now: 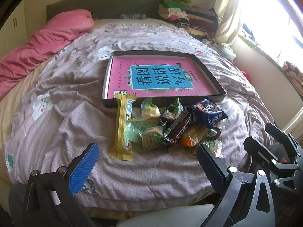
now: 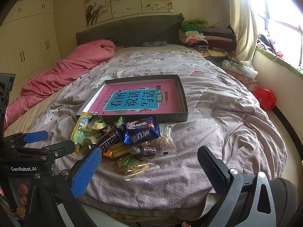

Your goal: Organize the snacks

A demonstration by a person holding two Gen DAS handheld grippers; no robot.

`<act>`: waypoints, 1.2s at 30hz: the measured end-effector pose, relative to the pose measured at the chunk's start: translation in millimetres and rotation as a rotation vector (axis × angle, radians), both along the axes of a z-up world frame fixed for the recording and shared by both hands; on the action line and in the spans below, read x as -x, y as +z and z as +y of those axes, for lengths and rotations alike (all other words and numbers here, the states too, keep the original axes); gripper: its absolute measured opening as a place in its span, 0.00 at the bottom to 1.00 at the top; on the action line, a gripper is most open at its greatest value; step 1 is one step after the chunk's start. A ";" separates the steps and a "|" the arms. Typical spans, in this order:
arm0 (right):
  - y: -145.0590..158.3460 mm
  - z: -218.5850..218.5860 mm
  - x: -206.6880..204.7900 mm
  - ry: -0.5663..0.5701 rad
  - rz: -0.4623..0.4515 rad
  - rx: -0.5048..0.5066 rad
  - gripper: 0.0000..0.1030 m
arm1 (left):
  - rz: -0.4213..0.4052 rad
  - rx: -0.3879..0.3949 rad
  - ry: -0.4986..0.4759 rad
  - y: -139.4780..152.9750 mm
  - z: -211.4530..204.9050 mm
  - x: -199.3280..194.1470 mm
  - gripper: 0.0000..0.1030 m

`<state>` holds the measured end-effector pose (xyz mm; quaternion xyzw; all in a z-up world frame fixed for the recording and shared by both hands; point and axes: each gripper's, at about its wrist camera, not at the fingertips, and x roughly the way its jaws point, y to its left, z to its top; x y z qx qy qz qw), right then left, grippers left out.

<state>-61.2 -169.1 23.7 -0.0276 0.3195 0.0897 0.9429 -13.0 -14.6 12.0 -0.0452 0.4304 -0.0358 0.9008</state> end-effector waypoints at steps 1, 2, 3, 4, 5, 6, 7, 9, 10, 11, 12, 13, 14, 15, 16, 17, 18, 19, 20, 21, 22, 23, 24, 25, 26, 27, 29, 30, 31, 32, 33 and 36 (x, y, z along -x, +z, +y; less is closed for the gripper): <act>-0.1 0.1 0.0 0.000 0.001 0.000 0.99 | 0.000 0.000 -0.001 0.0 -0.3 0.0 0.99; -0.3 0.2 -0.4 0.000 0.003 0.000 0.99 | 0.000 0.000 -0.001 0.0 -0.4 0.0 0.99; -0.3 0.0 -0.4 0.000 0.002 -0.001 0.99 | 0.001 0.001 -0.003 -0.4 0.4 -0.1 0.99; -0.9 0.5 -0.2 0.001 0.003 -0.001 0.99 | 0.003 0.001 -0.004 -0.8 1.0 -0.2 0.99; -0.7 0.2 -0.3 0.001 0.003 0.000 0.99 | 0.005 0.003 -0.004 -1.3 1.6 -0.4 0.99; -0.5 -0.1 -0.3 0.000 0.003 0.000 0.99 | 0.008 0.004 -0.005 -2.0 1.9 -0.8 0.99; -0.8 -0.1 -0.6 0.000 0.005 -0.001 0.99 | 0.009 0.004 -0.005 -2.5 2.2 -0.9 0.99; -1.3 -0.4 -0.8 0.000 0.007 -0.003 0.99 | 0.009 0.004 -0.005 -2.6 2.3 -0.9 0.99; -1.9 -0.2 -0.7 -0.001 0.008 -0.004 0.99 | 0.009 0.004 -0.006 -2.6 2.3 -1.0 0.99; -2.0 -0.2 -0.9 -0.001 0.009 -0.005 0.99 | 0.009 0.003 -0.005 -2.6 2.3 -1.0 0.99; -1.5 -0.4 -1.3 -0.001 0.008 -0.004 0.99 | 0.009 0.003 -0.006 -3.0 2.5 -1.1 0.99; -2.1 0.0 -1.1 0.000 0.008 -0.004 0.99 | 0.009 0.004 -0.005 -2.8 2.5 -1.1 0.99; -1.7 -0.4 -1.2 0.000 0.008 -0.004 0.99 | 0.009 0.004 -0.004 -2.6 2.2 -1.0 0.99; -1.5 -0.6 -1.4 0.000 0.008 -0.004 0.99 | 0.009 0.004 -0.004 -2.9 2.5 -1.2 0.99; -2.0 -0.3 -1.2 0.000 0.008 -0.004 0.99 | 0.010 0.005 -0.004 -2.9 2.1 -1.1 0.99; -1.7 -0.5 -1.3 -0.001 0.007 -0.005 0.99 | 0.011 0.006 -0.005 -2.8 1.9 -0.9 0.99; -1.4 -0.7 -1.5 -0.002 0.007 -0.004 0.99 | 0.014 0.008 -0.006 -3.4 2.0 -1.2 0.99; -2.0 -0.7 -1.6 -0.003 0.009 -0.006 0.99 | 0.019 0.010 -0.007 -4.3 2.0 -1.5 0.99; -1.6 -1.9 -2.5 -0.004 0.011 -0.010 0.99 | 0.022 0.012 -0.007 -5.0 2.0 -1.7 0.99; -1.9 -2.5 -3.3 -0.005 0.014 -0.013 0.99 | 0.023 0.015 -0.008 -5.4 2.3 -2.0 0.99; -2.4 -2.8 -3.9 -0.006 0.017 -0.015 0.99 | 0.024 0.017 -0.008 -5.7 2.8 -2.2 0.99; -3.0 -2.8 -4.4 -0.006 0.020 -0.017 0.99 | 0.025 0.018 -0.007 -6.0 3.4 -2.5 0.99; -2.8 -3.2 -5.0 -0.006 0.024 -0.020 0.99 | 0.026 0.021 -0.006 -6.2 4.1 -2.6 0.99; -2.8 -3.6 -5.5 -0.007 0.026 -0.022 0.99 | 0.028 0.023 -0.006 -6.6 4.8 -2.9 0.99; -3.4 -3.4 -5.9 -0.007 0.028 -0.025 0.99 | 0.029 0.024 -0.005 -7.1 5.2 -3.1 0.99; -2.9 -4.0 -6.1 -0.008 0.028 -0.025 0.99 | 0.031 0.026 -0.005 -7.7 5.9 -3.0 0.99; -3.4 -3.6 -6.5 -0.008 0.030 -0.025 0.99 | 0.035 0.029 -0.004 -8.4 6.9 -3.5 0.99; -3.2 -4.4 -7.4 -0.009 0.032 -0.028 0.99 | 0.036 0.031 -0.003 -8.8 7.6 -3.8 0.99; -3.3 -4.7 -8.0 -0.009 0.034 -0.031 0.99 | 0.038 0.035 0.000 -9.2 9.0 -4.2 0.99; -3.6 -5.1 -8.2 -0.008 0.035 -0.033 0.99 | 0.040 0.038 0.005 -9.7 10.2 -4.4 0.99; -4.0 -5.5 -8.6 -0.007 0.038 -0.035 0.99 | 0.044 0.044 0.008 -10.5 11.7 -4.8 0.99; -4.5 -7.5 -11.1 -0.004 0.045 -0.045 0.99 | 0.054 0.056 0.018 -12.9 15.3 -6.1 0.99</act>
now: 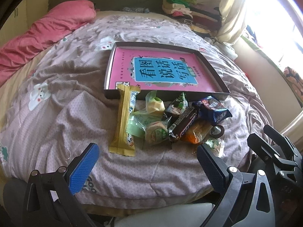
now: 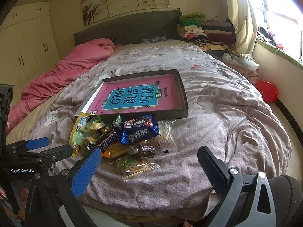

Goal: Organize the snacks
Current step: 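Grasp the blue biscuit pack with the right gripper while the left gripper approaches the yellow wafer bar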

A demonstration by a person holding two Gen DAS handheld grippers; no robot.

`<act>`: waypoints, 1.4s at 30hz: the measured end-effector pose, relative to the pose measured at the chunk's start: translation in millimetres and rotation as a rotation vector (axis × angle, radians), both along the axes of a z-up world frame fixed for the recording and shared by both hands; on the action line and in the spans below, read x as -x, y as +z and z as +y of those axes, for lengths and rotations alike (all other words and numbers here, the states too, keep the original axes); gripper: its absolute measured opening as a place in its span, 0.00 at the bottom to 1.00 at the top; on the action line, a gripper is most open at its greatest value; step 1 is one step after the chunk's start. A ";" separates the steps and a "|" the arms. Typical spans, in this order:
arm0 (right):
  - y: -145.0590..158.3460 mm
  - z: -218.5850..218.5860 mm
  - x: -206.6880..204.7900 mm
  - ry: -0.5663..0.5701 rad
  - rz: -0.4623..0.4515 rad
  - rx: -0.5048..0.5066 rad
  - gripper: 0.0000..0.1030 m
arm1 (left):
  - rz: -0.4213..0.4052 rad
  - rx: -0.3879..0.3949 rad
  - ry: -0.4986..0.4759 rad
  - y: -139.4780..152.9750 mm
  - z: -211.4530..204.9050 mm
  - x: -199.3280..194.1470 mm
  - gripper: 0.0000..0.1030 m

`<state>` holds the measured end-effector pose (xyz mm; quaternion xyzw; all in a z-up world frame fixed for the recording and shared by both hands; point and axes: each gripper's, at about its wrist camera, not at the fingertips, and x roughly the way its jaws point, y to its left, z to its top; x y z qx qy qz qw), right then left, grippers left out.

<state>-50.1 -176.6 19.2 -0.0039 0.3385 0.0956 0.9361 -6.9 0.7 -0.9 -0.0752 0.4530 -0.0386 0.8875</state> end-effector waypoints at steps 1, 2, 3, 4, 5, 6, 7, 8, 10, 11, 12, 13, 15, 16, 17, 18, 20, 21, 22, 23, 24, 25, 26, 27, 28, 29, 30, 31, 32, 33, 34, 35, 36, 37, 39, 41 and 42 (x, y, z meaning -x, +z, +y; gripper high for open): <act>0.2 0.0 -0.6 0.001 0.002 -0.003 0.99 | 0.002 0.003 0.002 -0.6 1.0 -0.3 0.99; 0.1 0.0 -1.1 0.006 0.003 -0.006 0.99 | 0.003 0.003 0.005 -0.9 1.6 -0.5 0.99; 0.0 -0.2 -1.7 0.011 0.004 -0.010 0.99 | 0.004 0.007 0.010 -1.3 3.3 -0.9 0.99; 0.0 -0.2 -2.2 0.014 0.005 -0.011 0.99 | 0.006 0.009 0.012 -1.4 4.2 -1.4 0.99; -0.1 0.2 -2.6 0.017 0.006 -0.013 0.99 | 0.007 0.012 0.016 -1.8 6.1 -2.1 0.99; -0.1 0.5 -3.1 0.022 0.007 -0.014 0.99 | 0.008 0.012 0.020 -2.3 7.5 -2.7 0.99; -0.4 0.7 -3.4 0.026 0.008 -0.014 0.99 | 0.009 0.014 0.025 -2.7 9.4 -3.2 0.99; -0.8 1.2 -3.8 0.029 0.010 -0.014 0.99 | 0.009 0.017 0.031 -3.2 11.8 -4.0 0.99; -1.2 2.3 -4.9 0.038 0.013 -0.015 0.99 | 0.011 0.023 0.041 -3.9 16.1 -5.6 0.99; -1.4 2.6 -5.4 0.042 0.013 -0.016 0.99 | 0.012 0.024 0.044 -4.3 17.7 -6.4 0.99; -1.5 3.0 -6.3 0.046 0.014 -0.016 0.99 | 0.013 0.028 0.048 -4.8 20.5 -7.6 0.99; -1.6 3.4 -6.9 0.048 0.014 -0.016 0.99 | 0.014 0.031 0.051 -5.1 22.3 -8.5 0.99; -1.8 4.0 -8.3 0.053 0.015 -0.016 0.99 | 0.017 0.039 0.059 -6.0 26.3 -10.3 0.99; -2.0 4.1 -9.1 0.056 0.015 -0.017 0.99 | 0.018 0.044 0.064 -6.6 28.5 -10.7 0.99; -2.3 4.0 -9.6 0.058 0.015 -0.016 0.99 | 0.018 0.046 0.066 -7.3 29.8 -10.5 0.99; -2.7 4.2 -10.7 0.059 0.015 -0.015 0.99 | 0.020 0.046 0.066 -8.0 30.6 -11.0 0.99; -3.5 4.3 -12.2 0.062 0.017 -0.016 0.99 | 0.027 0.045 0.066 -10.8 32.5 -12.6 0.99; -4.0 4.6 -13.3 0.064 0.018 -0.017 0.99 | 0.032 0.044 0.065 -12.4 33.6 -13.8 0.99; -4.4 4.7 -14.3 0.065 0.021 -0.017 0.99 | 0.037 0.038 0.065 -14.4 34.7 -15.1 0.99; -4.8 4.7 -15.0 0.066 0.022 -0.017 0.99 | 0.047 0.031 0.069 -16.8 36.4 -16.6 0.99; -5.2 5.0 -15.7 0.067 0.023 -0.017 0.99 | 0.052 0.033 0.069 -18.4 38.1 -17.4 0.99; -5.7 5.3 -16.4 0.067 0.024 -0.016 0.99 | 0.059 0.041 0.071 -21.1 41.3 -18.7 0.99; -5.8 5.2 -16.7 0.067 0.025 -0.016 0.99 | 0.065 0.044 0.074 -22.9 43.6 -19.7 0.99; -6.0 4.9 -17.1 0.067 0.026 -0.017 0.99 | 0.073 0.045 0.077 -24.9 45.6 -21.1 0.99; -6.2 5.2 -17.0 0.067 0.026 -0.016 0.99 | 0.082 0.041 0.080 -27.6 47.5 -22.7 0.99; -6.6 5.2 -17.9 0.067 0.029 -0.015 0.99 | 0.091 0.033 0.085 -30.0 48.5 -24.3 0.98; -7.1 5.2 -18.8 0.066 0.030 -0.014 0.99 | 0.095 0.033 0.086 -32.2 49.8 -25.4 0.97; -7.7 5.0 -19.5 0.066 0.031 -0.012 0.99 | 0.099 0.037 0.080 -34.4 50.5 -26.7 0.93; -8.2 4.9 -20.8 0.065 0.033 -0.010 0.99 | 0.108 0.030 0.079 -36.7 50.4 -28.2 0.90; -9.0 5.8 -22.0 0.064 0.033 -0.007 0.99 | 0.118 0.020 0.079 -39.2 50.0 -29.7 0.89; -9.4 5.8 -23.4 0.063 0.033 -0.004 0.99 | 0.126 0.015 0.072 -41.9 49.3 -31.3 0.86; -10.1 6.0 -24.9 0.062 0.033 0.001 0.99 | 0.131 0.012 0.070 -44.1 48.9 -32.4 0.81; -10.7 6.5 -26.1 0.059 0.032 0.006 0.99 | 0.133 0.013 0.064 -45.6 48.8 -33.2 0.78; -11.1 6.5 -27.4 0.058 0.030 0.011 0.99 | 0.138 0.016 0.054 -47.5 47.8 -34.8 0.75; -11.8 6.8 -30.9 0.056 0.027 0.020 0.99 | 0.141 0.012 0.045 -50.0 46.9 -37.5 0.71; -12.8 6.4 -34.8 0.058 0.032 0.022 0.99 | 0.136 0.016 0.038 -50.7 46.4 -39.3 0.64; -13.5 6.8 -37.1 0.061 0.035 0.025 0.99 | 0.135 0.014 0.034 -50.8 45.6 -40.5 0.63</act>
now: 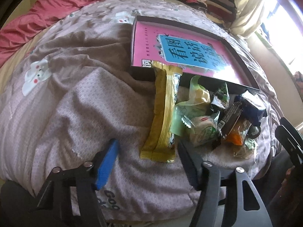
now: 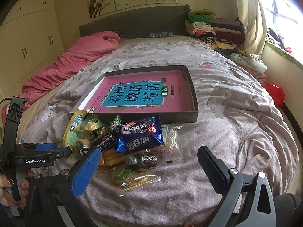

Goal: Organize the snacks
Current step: 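Grasp the blue biscuit pack with the right gripper while the left gripper approaches the yellow wafer bar, then close the left gripper on the yellow wafer bar while the right gripper lifts the blue pack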

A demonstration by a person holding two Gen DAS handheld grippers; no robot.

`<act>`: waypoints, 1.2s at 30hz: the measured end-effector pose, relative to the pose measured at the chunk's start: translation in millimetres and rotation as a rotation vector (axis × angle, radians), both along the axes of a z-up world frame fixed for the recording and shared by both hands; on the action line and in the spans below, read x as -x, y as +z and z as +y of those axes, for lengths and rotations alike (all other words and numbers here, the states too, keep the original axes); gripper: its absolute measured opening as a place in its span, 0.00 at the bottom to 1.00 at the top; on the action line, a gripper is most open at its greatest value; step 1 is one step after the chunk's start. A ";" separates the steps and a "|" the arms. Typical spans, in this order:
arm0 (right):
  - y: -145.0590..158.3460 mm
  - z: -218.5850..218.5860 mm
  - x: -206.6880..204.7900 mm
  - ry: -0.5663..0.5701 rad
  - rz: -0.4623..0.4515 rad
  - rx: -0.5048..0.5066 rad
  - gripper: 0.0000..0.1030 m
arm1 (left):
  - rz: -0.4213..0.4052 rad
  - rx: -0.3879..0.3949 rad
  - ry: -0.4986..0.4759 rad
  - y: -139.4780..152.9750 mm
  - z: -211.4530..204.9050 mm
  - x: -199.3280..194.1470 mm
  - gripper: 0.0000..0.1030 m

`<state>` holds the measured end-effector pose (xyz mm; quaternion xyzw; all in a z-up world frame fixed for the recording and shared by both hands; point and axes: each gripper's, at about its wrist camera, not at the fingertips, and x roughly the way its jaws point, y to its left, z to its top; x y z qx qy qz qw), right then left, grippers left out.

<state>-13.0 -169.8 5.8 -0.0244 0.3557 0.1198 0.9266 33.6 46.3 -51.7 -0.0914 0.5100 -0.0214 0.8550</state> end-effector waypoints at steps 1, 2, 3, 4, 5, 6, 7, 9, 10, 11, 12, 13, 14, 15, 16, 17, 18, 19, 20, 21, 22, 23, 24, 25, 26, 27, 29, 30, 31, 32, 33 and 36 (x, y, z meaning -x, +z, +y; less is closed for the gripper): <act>-0.8 0.0 -2.6 0.002 0.004 0.004 0.99 | -0.004 -0.006 -0.002 -0.3 -0.6 -0.8 0.61; -1.4 0.2 -4.9 0.002 0.005 0.007 0.99 | -0.005 -0.008 -0.006 -0.7 -1.1 -1.8 0.58; -2.0 0.8 -6.4 0.003 0.005 0.009 0.99 | -0.005 -0.008 -0.009 -1.3 -1.4 -2.9 0.57; -2.9 1.6 -8.6 0.008 0.006 0.012 0.99 | -0.006 -0.009 -0.012 -2.0 -1.5 -3.7 0.57; -3.6 2.8 -11.4 0.015 0.007 0.017 0.99 | -0.008 -0.013 -0.013 -2.5 -1.6 -4.2 0.57; -4.1 4.3 -14.3 0.021 0.006 0.024 0.99 | -0.010 -0.015 -0.014 -2.6 -2.0 -3.9 0.57; -4.6 6.3 -17.3 0.030 0.004 0.030 0.99 | -0.010 -0.018 -0.015 -3.3 -1.9 -4.8 0.57; -6.0 11.6 -21.4 0.046 -0.003 0.053 0.98 | -0.010 -0.016 -0.014 -4.4 -1.4 -5.8 0.57; -7.1 14.5 -23.4 0.057 -0.007 0.067 0.97 | -0.008 -0.015 -0.014 -4.6 -0.9 -6.9 0.57; -8.4 17.2 -25.6 0.067 -0.007 0.083 0.95 | -0.008 -0.015 -0.015 -5.0 -0.7 -7.4 0.57; -10.1 19.3 -27.5 0.075 -0.005 0.094 0.94 | -0.008 -0.014 -0.015 -5.7 -0.2 -8.1 0.57; -11.7 20.8 -29.9 0.081 -0.001 0.103 0.92 | -0.007 -0.013 -0.015 -5.9 -0.1 -8.4 0.57; -12.9 22.5 -31.8 0.084 0.002 0.109 0.91 | -0.008 -0.013 -0.016 -6.1 -0.2 -8.8 0.57; -14.4 23.2 -34.0 0.085 0.007 0.115 0.90 | -0.009 -0.013 -0.016 -6.5 0.0 -9.2 0.57; -15.6 24.2 -35.7 0.087 0.011 0.120 0.89 | -0.009 -0.012 -0.015 -6.9 0.0 -9.9 0.57; -16.8 24.7 -37.5 0.090 0.014 0.122 0.88 | -0.010 -0.012 -0.015 -7.0 0.1 -10.5 0.57; -17.7 25.7 -39.7 0.095 0.016 0.122 0.87 | -0.014 -0.012 -0.014 -6.8 0.2 -10.9 0.57; -18.5 26.7 -41.5 0.102 0.016 0.125 0.86 | -0.017 -0.014 -0.016 -6.6 0.1 -11.9 0.57; -19.6 28.3 -42.9 0.110 0.014 0.132 0.83 | -0.018 -0.016 -0.016 -6.8 0.3 -13.0 0.57; -20.6 29.9 -43.8 0.116 0.015 0.139 0.82 | -0.017 -0.015 -0.015 -7.0 0.7 -13.7 0.57; -22.4 32.0 -45.6 0.125 0.018 0.148 0.78 | -0.019 -0.013 -0.014 -7.0 0.8 -14.8 0.57; -23.6 34.4 -46.5 0.135 0.024 0.150 0.74 | -0.022 -0.013 -0.014 -6.9 0.8 -16.0 0.57; -25.3 36.6 -47.3 0.146 0.031 0.153 0.71 | -0.023 -0.014 -0.014 -6.9 1.0 -17.1 0.57; -27.3 39.1 -48.0 0.152 0.033 0.163 0.70 | -0.026 -0.012 -0.015 -6.7 1.2 -18.4 0.57; -28.8 41.4 -48.5 0.158 0.034 0.174 0.69 | -0.028 -0.011 -0.015 -6.6 1.4 -19.4 0.57; -30.3 43.3 -49.5 0.163 0.040 0.181 0.68 | -0.029 -0.010 -0.016 -6.6 1.7 -20.7 0.57; -31.4 43.9 -51.2 0.166 0.042 0.176 0.65 | -0.034 -0.003 -0.015 -6.3 2.8 -22.4 0.56; -31.2 44.0 -52.5 0.172 0.045 0.168 0.64 | -0.036 0.000 -0.016 -6.1 3.0 -22.8 0.56; -30.6 43.4 -54.1 0.174 0.044 0.160 0.62 | -0.038 0.001 -0.020 -6.0 3.4 -23.2 0.56; -29.9 42.4 -55.6 0.177 0.045 0.145 0.60 | -0.038 0.004 -0.021 -5.9 4.0 -23.1 0.55; -29.1 41.2 -57.4 0.182 0.046 0.127 0.58 | -0.038 0.009 -0.021 -5.6 5.1 -22.2 0.55; -26.8 38.4 -60.8 0.180 0.049 0.094 0.52 | -0.050 0.033 -0.015 -2.7 9.9 -18.9 0.55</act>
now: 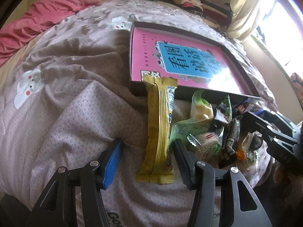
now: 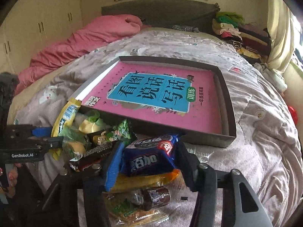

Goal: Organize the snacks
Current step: 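Close the left gripper on the yellow wafer bar while the right gripper lifts the blue pack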

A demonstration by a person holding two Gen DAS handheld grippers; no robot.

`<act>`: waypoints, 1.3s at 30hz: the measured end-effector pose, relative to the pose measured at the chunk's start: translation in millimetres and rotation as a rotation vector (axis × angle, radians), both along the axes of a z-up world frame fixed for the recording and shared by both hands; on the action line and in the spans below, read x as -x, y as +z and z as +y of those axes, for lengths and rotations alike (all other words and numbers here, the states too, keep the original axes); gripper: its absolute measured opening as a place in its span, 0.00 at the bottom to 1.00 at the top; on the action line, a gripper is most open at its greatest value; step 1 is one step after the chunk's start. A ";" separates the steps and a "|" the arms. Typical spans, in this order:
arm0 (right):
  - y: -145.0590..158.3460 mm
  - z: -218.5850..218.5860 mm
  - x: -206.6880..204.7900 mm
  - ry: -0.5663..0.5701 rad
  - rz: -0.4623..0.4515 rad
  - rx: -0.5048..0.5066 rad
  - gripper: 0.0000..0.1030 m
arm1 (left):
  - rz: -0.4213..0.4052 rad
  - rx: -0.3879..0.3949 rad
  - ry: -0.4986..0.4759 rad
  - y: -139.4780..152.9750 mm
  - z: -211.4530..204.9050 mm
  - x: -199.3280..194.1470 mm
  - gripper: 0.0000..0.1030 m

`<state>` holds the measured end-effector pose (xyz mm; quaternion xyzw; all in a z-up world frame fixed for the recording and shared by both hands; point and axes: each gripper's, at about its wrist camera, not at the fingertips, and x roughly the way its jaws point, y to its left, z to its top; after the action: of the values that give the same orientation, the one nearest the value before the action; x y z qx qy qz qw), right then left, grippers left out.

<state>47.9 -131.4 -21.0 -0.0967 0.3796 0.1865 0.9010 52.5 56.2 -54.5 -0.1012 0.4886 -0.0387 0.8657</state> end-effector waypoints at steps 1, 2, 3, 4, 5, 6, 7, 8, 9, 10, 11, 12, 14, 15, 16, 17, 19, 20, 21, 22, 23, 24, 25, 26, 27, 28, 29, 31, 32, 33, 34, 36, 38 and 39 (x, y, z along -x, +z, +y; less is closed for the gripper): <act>0.0 -1.0 -0.5 -0.002 0.004 -0.010 0.52 | -0.005 0.011 0.002 1.1 2.1 -0.4 0.55; -0.2 -1.9 -0.8 -0.003 0.006 -0.017 0.52 | -0.006 0.023 0.006 2.4 4.5 -1.2 0.55; -0.3 -1.2 -0.7 -0.002 0.005 -0.017 0.52 | -0.009 0.038 0.010 3.7 6.5 -1.4 0.55; -0.3 -1.0 -0.6 -0.001 0.003 -0.014 0.52 | -0.017 0.051 0.017 5.6 8.9 -1.8 0.55; -0.5 -2.0 -0.3 -0.002 0.002 -0.013 0.52 | -0.024 0.060 0.023 7.5 10.9 -2.6 0.55; -0.9 -1.9 -0.2 0.000 0.001 -0.012 0.52 | -0.034 0.069 0.028 9.8 13.2 -4.1 0.55; -1.0 -1.9 0.0 0.001 0.000 -0.012 0.52 | -0.043 0.075 0.038 12.1 15.9 -7.0 0.55; -1.2 -2.0 -0.2 0.002 0.001 -0.012 0.52 | -0.042 0.083 0.042 12.7 17.3 -10.2 0.55; -1.2 -1.8 -0.4 0.002 0.002 -0.013 0.52 | -0.038 0.097 0.043 12.4 18.4 -13.8 0.55; -1.3 -1.9 -0.4 0.001 0.002 -0.013 0.52 | -0.032 0.108 0.045 11.2 19.0 -17.2 0.55; -1.7 -1.9 -0.7 0.002 0.002 -0.011 0.52 | -0.025 0.114 0.046 10.1 19.2 -19.6 0.55; -1.8 -2.0 -0.8 0.004 0.002 -0.009 0.52 | -0.019 0.122 0.044 9.0 19.2 -22.9 0.54; -2.1 -1.6 -1.0 0.006 0.001 -0.009 0.52 | -0.009 0.130 0.044 6.5 18.6 -29.1 0.52; -2.3 -1.4 -0.9 0.007 0.003 -0.008 0.52 | -0.001 0.129 0.043 4.5 17.8 -32.5 0.50; -2.4 -0.3 -1.3 0.008 0.004 -0.008 0.52 | 0.002 0.129 0.043 3.4 16.7 -34.5 0.47; -2.7 -0.1 -2.0 0.009 0.005 -0.009 0.52 | 0.004 0.130 0.041 2.6 15.7 -34.6 0.41; -3.5 1.2 -3.8 0.010 0.010 -0.005 0.51 | 0.014 0.123 0.030 0.4 11.3 -36.7 0.28; -3.6 0.9 -4.0 0.009 0.013 -0.010 0.51 | 0.018 0.119 0.028 -0.2 9.6 -36.9 0.24; -3.6 2.0 -4.0 0.009 0.013 -0.012 0.51 | 0.017 0.114 0.026 -0.5 9.2 -37.2 0.24; -3.3 2.0 -3.6 0.008 0.011 -0.015 0.50 | 0.012 0.113 0.024 -0.3 8.8 -36.6 0.24; -3.1 1.5 -3.3 0.007 0.011 -0.018 0.50 | 0.010 0.117 0.023 -0.2 9.5 -35.6 0.24; -3.0 0.8 -3.2 0.008 0.011 -0.022 0.50 | 0.010 0.125 0.024 -0.1 10.8 -34.4 0.24; -2.5 -0.2 -2.9 0.007 0.008 -0.026 0.50 | 0.006 0.133 0.028 0.7 13.0 -32.6 0.24; -1.3 -1.7 -1.7 0.005 0.002 -0.030 0.50 | 0.003 0.136 0.030 1.4 14.1 -31.0 0.24; -0.4 -3.3 -1.0 0.004 -0.001 -0.034 0.50 | -0.001 0.139 0.031 2.8 14.8 -28.7 0.24; 0.4 -5.1 0.0 0.004 -0.003 -0.042 0.50 | -0.010 0.141 0.030 5.4 15.6 -25.8 0.24; 1.2 -7.3 0.8 0.000 -0.003 -0.051 0.50 | -0.016 0.142 0.029 7.4 15.9 -24.0 0.24; 2.7 -10.5 1.8 -0.006 -0.005 -0.067 0.50 | -0.028 0.145 0.023 13.4 15.5 -20.1 0.24; 3.5 -11.8 2.9 -0.008 -0.007 -0.071 0.50 | -0.038 0.142 0.021 17.1 15.1 -18.0 0.24; 5.0 -12.8 3.9 -0.012 -0.013 -0.074 0.50 | -0.045 0.139 0.019 19.6 15.0 -16.7 0.24; 6.3 -13.6 4.7 -0.013 -0.016 -0.079 0.50 | -0.055 0.137 0.017 23.3 14.6 -14.8 0.24; 9.2 -16.5 6.6 -0.017 -0.024 -0.093 0.50 | -0.072 0.129 0.014 29.3 13.8 -13.2 0.24; 11.9 -18.9 7.1 -0.020 -0.030 -0.104 0.50 | -0.084 0.125 0.012 34.0 13.6 -12.3 0.24; 13.5 -20.5 7.3 -0.022 -0.034 -0.113 0.50 | -0.087 0.126 0.013 35.5 13.5 -11.3 0.24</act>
<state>40.6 -151.9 -7.5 -0.0447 0.3543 0.1959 0.9133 63.8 69.7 -19.0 -0.1568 0.4465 -0.0681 0.8783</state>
